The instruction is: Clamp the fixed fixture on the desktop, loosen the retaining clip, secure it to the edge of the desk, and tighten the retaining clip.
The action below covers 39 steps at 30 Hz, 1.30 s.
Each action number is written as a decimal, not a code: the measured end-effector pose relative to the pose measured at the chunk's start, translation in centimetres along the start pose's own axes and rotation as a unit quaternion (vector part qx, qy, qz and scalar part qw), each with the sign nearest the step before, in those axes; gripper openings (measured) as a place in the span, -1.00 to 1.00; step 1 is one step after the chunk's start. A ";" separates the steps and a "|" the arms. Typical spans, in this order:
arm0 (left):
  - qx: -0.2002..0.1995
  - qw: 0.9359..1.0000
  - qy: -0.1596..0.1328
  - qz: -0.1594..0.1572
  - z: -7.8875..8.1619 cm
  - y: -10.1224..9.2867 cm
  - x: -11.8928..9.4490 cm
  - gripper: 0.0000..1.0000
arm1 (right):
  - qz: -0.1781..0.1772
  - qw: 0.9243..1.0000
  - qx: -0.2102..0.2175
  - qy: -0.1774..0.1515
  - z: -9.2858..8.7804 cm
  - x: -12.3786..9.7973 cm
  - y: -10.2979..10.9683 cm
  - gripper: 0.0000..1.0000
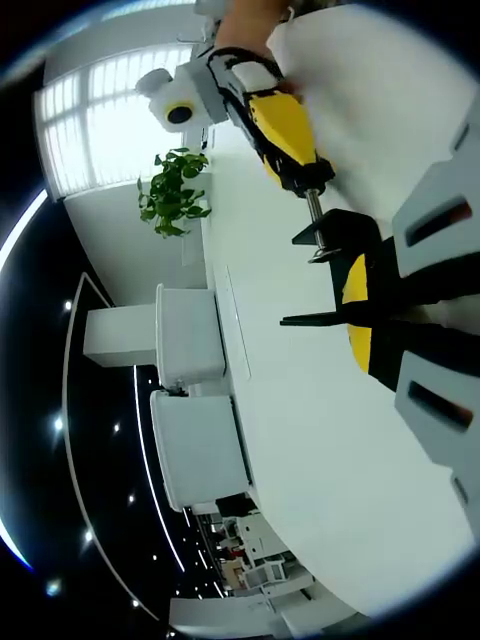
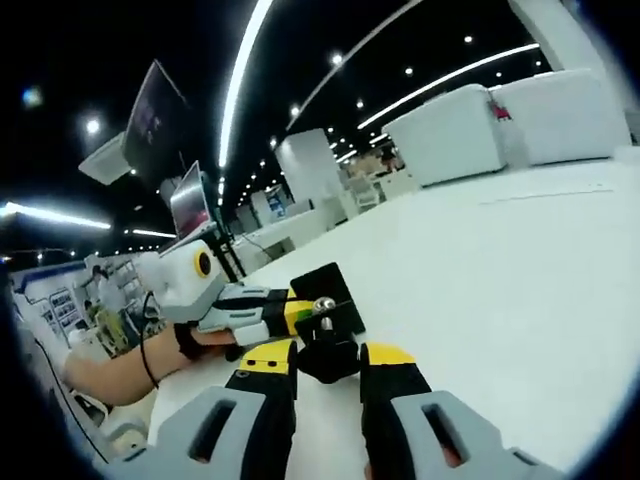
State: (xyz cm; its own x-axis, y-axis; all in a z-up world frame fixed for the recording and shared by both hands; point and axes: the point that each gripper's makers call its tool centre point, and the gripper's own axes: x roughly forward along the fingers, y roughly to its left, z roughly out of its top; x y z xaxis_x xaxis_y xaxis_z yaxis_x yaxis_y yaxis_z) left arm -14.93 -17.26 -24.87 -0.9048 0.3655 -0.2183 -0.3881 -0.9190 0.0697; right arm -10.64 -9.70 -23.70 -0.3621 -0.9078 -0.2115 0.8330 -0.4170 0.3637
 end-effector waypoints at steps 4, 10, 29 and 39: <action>0.000 1.000 0.000 -0.001 0.0 0.1 0.1 -0.89 | -0.002 1.000 -0.024 -0.011 0.4 0.1 -0.6 -0.56; 0.000 1.000 0.000 0.000 0.0 0.2 0.0 -0.89 | -0.030 0.980 -0.191 -0.041 1.0 0.2 -0.7 -0.57; 0.001 1.000 0.000 0.000 -0.1 0.1 0.0 -0.89 | -0.083 0.910 -0.403 -0.056 1.2 0.5 0.4 -0.55; 0.000 1.000 -0.001 -0.002 -0.1 0.1 0.0 -0.89 | -0.052 0.973 -0.215 -0.067 2.2 -0.2 -0.4 -0.44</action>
State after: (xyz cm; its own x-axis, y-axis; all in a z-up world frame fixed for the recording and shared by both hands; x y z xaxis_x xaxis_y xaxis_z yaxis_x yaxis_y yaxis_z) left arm -15.01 -17.33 -24.93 -0.9033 0.3698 -0.2175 -0.3922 -0.9173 0.0694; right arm -11.88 -9.42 -21.78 -0.4817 -0.8711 -0.0953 0.8761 -0.4764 -0.0736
